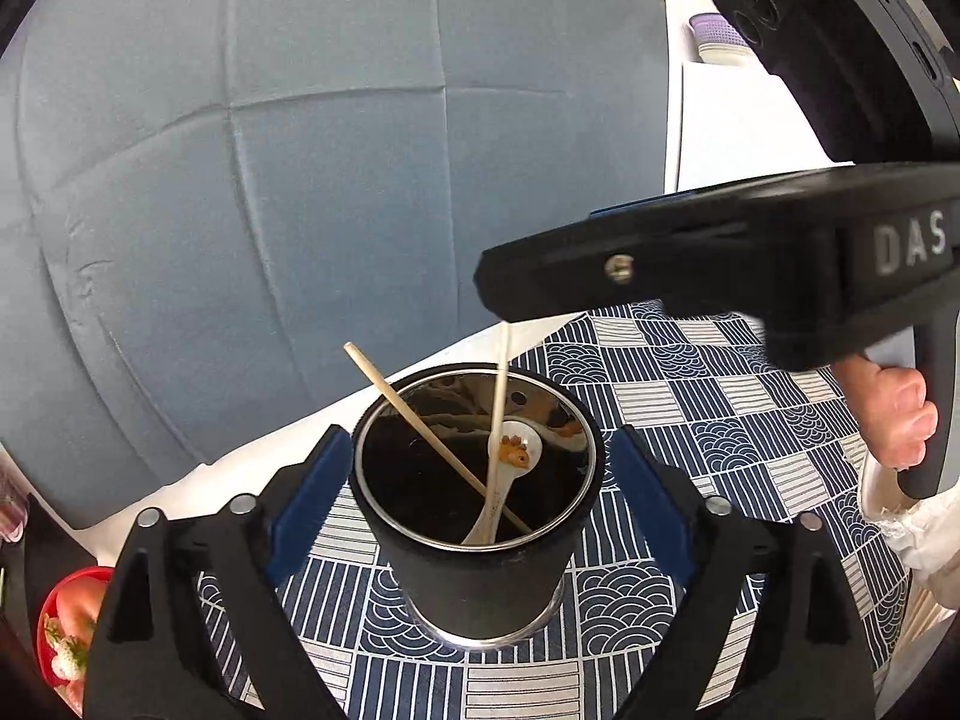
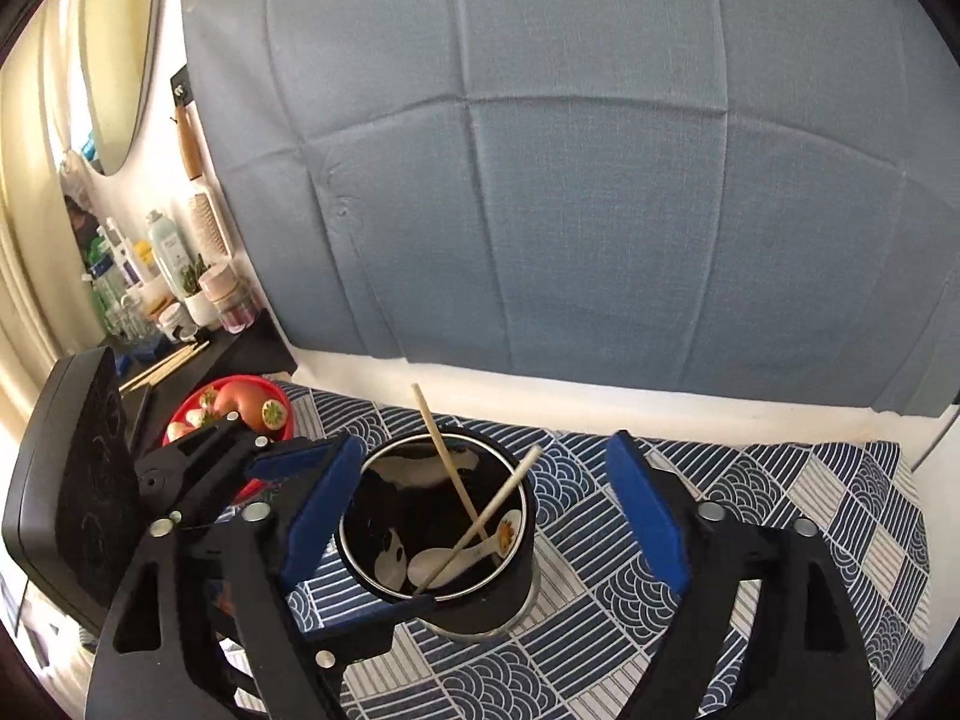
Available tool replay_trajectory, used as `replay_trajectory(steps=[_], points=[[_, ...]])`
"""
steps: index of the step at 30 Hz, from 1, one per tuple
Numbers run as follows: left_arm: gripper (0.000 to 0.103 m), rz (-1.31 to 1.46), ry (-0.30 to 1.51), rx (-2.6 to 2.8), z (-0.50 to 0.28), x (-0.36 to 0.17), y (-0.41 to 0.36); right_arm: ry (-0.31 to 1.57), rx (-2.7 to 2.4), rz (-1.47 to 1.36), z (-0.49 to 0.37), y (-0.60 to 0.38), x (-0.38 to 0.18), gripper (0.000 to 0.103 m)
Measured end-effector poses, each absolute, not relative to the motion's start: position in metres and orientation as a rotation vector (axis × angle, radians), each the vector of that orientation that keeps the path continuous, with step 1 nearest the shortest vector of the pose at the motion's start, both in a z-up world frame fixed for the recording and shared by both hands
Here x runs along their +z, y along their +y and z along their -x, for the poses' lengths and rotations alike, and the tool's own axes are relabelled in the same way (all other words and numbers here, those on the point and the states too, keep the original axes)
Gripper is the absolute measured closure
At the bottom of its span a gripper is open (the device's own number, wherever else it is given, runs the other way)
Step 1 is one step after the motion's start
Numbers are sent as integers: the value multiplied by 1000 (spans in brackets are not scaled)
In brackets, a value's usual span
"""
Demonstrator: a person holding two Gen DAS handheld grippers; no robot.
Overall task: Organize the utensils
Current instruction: 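Open the right tool and withdraw it from the holder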
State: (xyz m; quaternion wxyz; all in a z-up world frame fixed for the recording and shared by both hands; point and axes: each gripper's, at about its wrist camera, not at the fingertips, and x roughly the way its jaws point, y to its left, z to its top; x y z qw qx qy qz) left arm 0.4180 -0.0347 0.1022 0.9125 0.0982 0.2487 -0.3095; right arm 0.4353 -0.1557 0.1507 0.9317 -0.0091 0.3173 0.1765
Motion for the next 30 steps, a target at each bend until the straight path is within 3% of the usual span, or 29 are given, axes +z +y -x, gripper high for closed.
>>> replay_trajectory(steps=[4,15,30], points=[[6,-169,503,-607,-410,107,-19,590,334,40,-422,-157,158,14],[6,-162,543,-517,-388,105,22,569,320,28,-393,-164,159,10],[6,-210,652,-482,-348,64,49,557,376,77,-343,-149,143,8]])
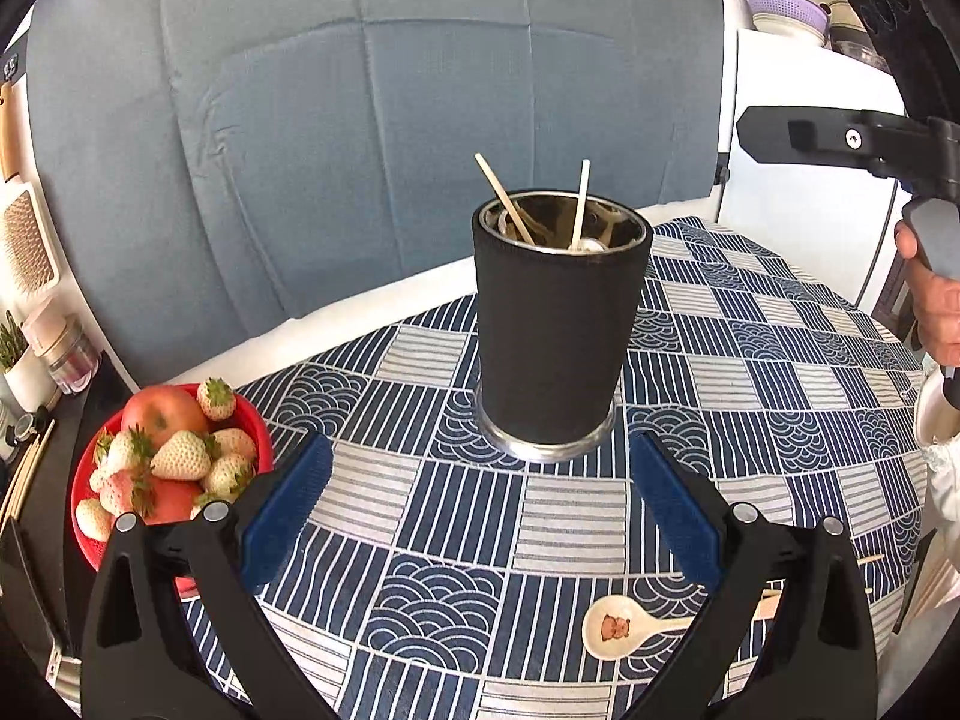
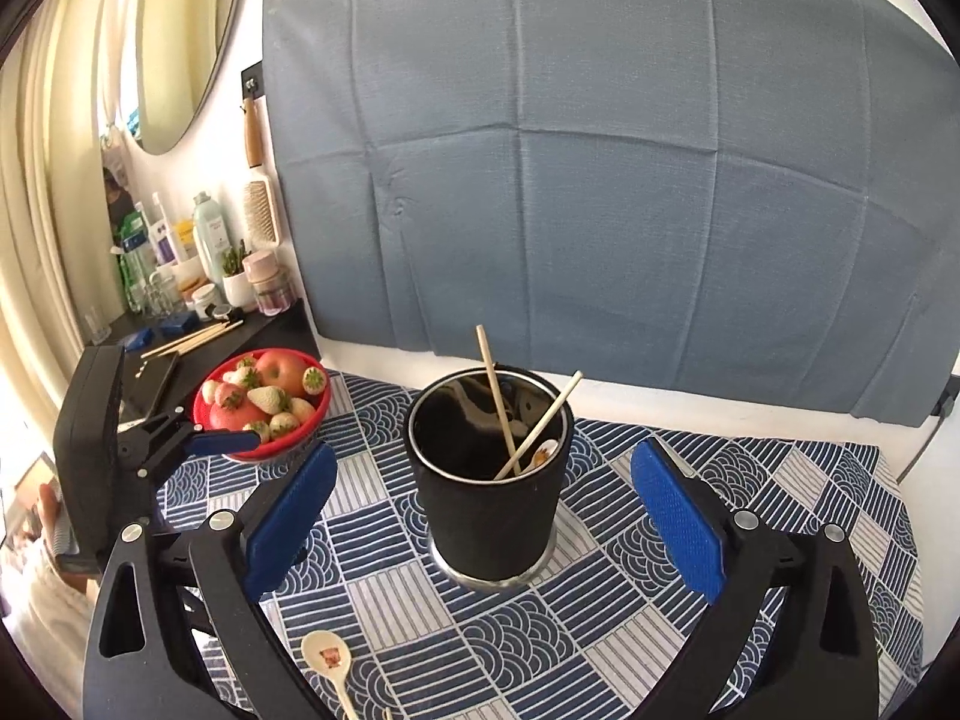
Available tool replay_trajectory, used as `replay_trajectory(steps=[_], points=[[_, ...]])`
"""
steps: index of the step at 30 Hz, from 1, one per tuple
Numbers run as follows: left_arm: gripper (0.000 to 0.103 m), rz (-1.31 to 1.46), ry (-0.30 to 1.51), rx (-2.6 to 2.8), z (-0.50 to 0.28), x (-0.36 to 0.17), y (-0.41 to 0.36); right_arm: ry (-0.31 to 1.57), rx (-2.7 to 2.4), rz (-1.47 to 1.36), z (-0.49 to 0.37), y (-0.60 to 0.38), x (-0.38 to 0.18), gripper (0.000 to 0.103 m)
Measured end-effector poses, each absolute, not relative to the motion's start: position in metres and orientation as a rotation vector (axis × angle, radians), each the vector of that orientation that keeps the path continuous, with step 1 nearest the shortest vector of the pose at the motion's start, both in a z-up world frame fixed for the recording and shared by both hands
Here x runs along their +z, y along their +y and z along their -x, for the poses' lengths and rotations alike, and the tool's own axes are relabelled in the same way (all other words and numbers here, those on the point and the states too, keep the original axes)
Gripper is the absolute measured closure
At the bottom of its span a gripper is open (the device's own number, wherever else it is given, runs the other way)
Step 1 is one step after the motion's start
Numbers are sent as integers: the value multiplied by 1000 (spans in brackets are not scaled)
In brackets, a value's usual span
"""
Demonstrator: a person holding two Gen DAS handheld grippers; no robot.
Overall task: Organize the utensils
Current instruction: 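Open the right tool and withdraw it from the holder, then grasp the long white spoon with printed handle by its handle with the right tool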
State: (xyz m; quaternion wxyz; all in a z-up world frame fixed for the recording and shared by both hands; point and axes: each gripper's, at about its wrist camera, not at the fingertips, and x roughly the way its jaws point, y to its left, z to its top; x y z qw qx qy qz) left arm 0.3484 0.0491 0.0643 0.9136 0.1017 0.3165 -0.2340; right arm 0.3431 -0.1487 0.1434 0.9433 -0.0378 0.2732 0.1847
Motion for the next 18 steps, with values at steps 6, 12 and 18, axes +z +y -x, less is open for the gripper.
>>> replay_trajectory(steps=[6,12,18], points=[[6,-210,690,-476,-333,46,57,587,400,105,-328,-143,124,8],[6,-200,749,-484,-323,24,65,602,417,145,-313,-138,108,8],[6,-195,801,-502,-319,5,68,651,428,175,-304,-136,86,8]])
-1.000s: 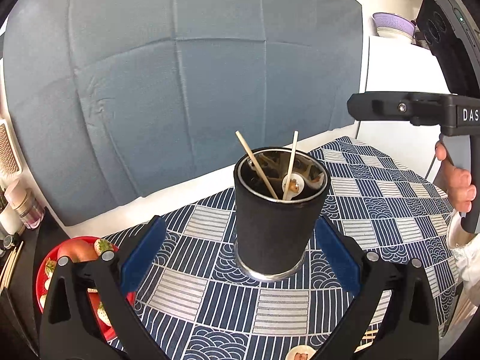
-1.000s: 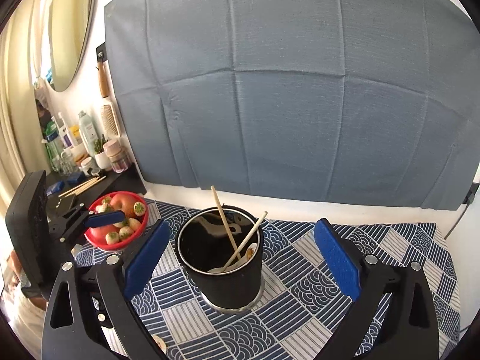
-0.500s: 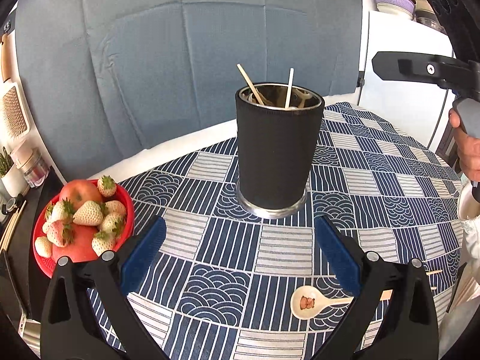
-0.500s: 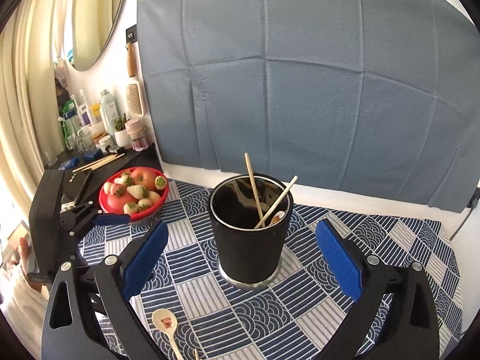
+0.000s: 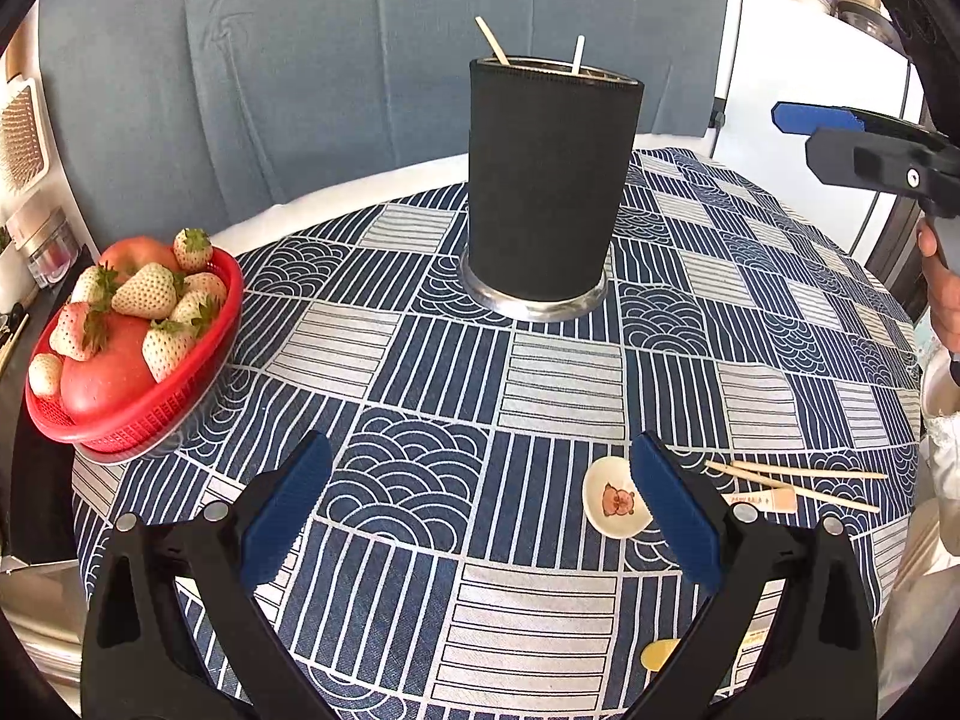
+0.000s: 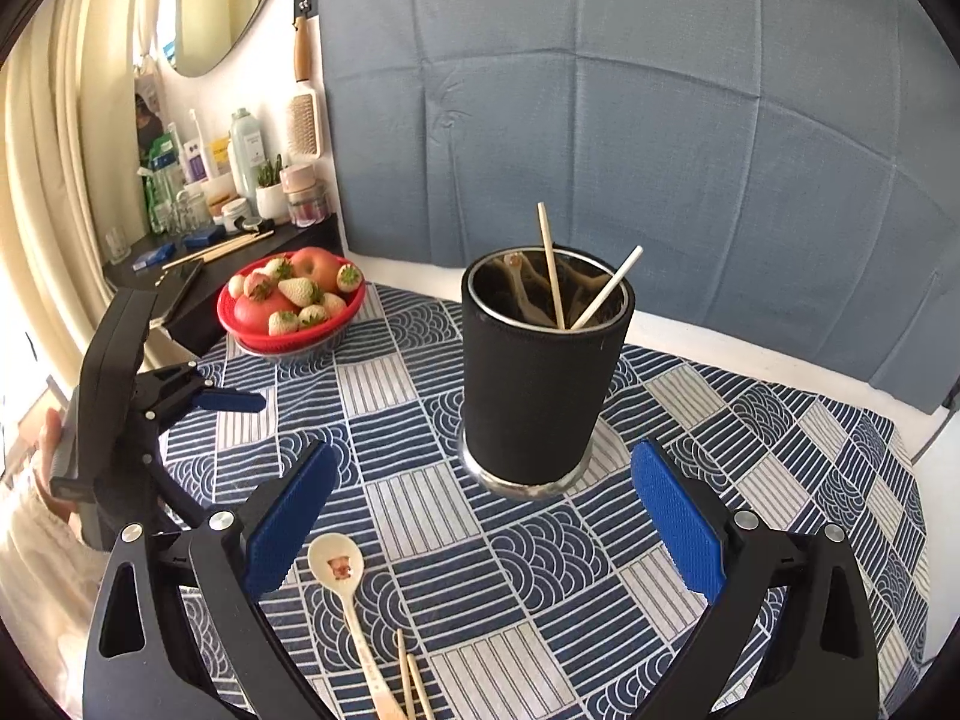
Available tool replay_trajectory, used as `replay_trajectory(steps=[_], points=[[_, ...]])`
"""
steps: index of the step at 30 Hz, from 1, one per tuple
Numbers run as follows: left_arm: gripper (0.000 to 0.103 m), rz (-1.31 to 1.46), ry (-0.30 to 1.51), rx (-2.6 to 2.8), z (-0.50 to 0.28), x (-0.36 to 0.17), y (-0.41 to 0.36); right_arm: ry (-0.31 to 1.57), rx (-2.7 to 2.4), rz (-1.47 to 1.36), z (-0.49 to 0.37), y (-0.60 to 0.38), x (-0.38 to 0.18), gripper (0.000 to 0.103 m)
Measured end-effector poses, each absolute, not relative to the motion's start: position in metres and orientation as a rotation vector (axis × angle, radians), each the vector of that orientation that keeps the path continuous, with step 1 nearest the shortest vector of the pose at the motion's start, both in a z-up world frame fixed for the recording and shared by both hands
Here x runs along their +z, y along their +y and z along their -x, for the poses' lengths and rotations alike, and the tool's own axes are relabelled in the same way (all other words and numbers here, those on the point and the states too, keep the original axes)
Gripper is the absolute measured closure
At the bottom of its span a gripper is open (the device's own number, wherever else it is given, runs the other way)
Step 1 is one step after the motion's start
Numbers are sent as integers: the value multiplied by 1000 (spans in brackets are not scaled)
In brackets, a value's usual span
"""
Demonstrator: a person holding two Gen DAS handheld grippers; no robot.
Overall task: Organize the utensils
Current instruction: 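Grasp the long white spoon with printed handle by its handle with the right tool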
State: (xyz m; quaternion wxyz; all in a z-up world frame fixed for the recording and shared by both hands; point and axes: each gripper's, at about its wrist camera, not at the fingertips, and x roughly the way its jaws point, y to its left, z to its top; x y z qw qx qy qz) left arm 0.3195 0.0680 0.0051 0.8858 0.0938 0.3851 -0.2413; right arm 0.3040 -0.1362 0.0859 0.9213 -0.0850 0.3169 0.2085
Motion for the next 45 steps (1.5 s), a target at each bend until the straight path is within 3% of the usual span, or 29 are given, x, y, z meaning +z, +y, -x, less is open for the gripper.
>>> replay_trajectory(steps=[15,18,27,28,29,39,41,42,45], points=[[6,-177,883,-584,-319,-28,62,792,479,345,-278,-126,-2,8],[10,-181,892,-586,-320,-28,59,815,523,384,-269,-122,-17,8],[42,-295,971,-627,-320,-42,34,870,623,453,-252,-109,-51,8],[59,-287,969,-641,-319,-41,33,866,632,450,-250,-110,-52,8],[89,-261,974,-675,-319,-39,32,857,643,443,-249,-110,-52,8],[94,-258,950,-657,-307,-36,32,844,743,460,-243,-103,-54,10],[94,-267,945,-650,-305,-35,34,841,745,470,-243,-103,-55,27],[94,-269,945,-649,-304,-34,35,856,755,474,-245,-102,-56,45],[95,-265,943,-647,-304,-31,37,886,761,475,-249,-101,-58,47]])
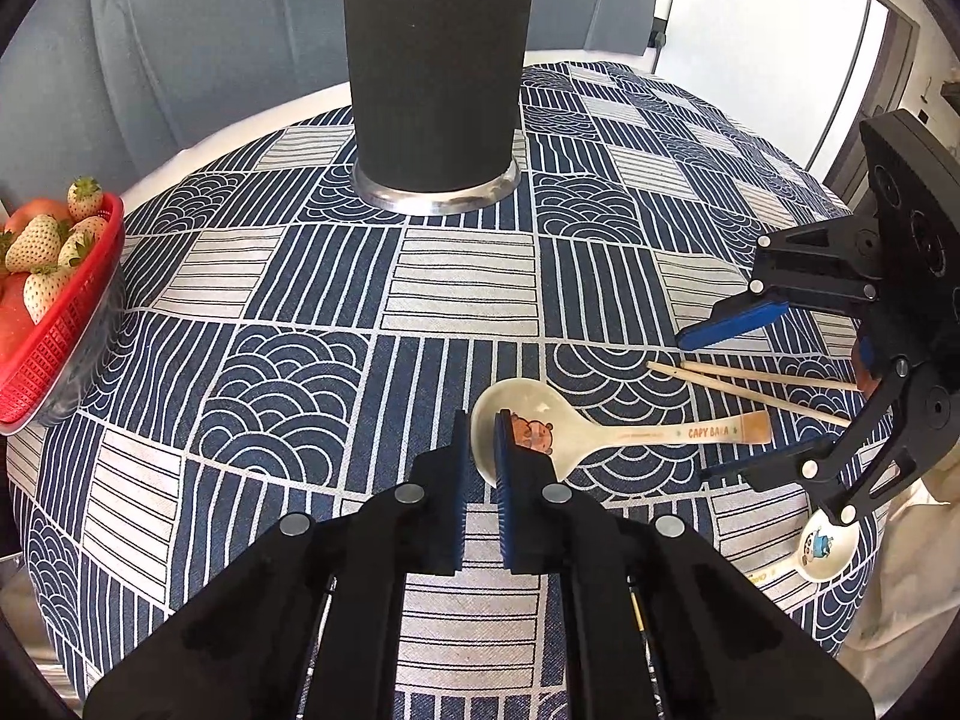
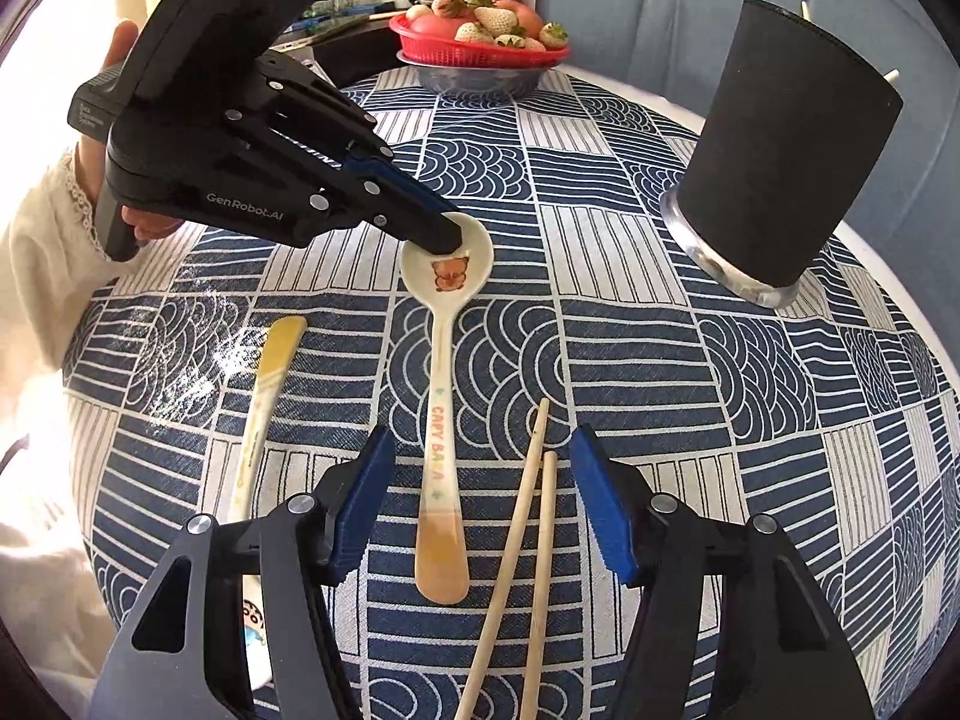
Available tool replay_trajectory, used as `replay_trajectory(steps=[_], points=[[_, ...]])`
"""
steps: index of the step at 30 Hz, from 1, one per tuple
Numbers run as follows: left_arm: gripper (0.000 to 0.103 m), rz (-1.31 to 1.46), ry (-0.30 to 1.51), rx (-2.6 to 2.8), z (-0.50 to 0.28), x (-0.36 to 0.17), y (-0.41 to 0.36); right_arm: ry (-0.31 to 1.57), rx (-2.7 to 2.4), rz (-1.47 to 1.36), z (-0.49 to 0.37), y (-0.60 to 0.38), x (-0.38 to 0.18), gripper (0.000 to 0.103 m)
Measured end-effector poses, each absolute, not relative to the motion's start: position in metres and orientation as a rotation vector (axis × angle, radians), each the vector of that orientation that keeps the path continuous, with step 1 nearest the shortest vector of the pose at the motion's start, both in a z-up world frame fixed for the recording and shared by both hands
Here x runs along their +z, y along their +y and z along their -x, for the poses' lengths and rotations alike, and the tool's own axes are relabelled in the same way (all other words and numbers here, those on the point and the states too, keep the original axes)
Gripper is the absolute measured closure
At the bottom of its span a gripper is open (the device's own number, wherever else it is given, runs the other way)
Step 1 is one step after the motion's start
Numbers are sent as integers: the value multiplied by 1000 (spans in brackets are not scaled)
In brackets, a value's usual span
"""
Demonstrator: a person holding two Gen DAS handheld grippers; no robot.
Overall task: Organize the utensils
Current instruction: 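Grasp the long white spoon with printed handle by its handle with the right tool, then lift the white spoon and lower it handle-first into the black holder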
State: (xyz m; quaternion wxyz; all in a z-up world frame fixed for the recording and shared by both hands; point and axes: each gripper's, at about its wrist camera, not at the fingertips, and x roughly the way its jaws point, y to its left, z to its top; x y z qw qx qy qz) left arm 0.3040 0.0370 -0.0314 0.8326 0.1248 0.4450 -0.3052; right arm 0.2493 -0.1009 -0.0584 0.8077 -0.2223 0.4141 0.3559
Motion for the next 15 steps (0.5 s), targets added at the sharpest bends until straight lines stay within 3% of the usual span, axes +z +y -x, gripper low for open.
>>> replay_trajectory(steps=[2,3,7,15], points=[[95,-264,937,-646,-304,-28,37,884,778,492,-248,-99,-58,59],[95,-262,933,-647,-304,-26,37,872,776,516,-246,-97,-57,73],[97,-268,901,-654,-300,-14,35,883,799,566,-244,-92,-53,92],[97,-323,844,-641,-297,14,29,832,758,519,-249,-101,-39,92]])
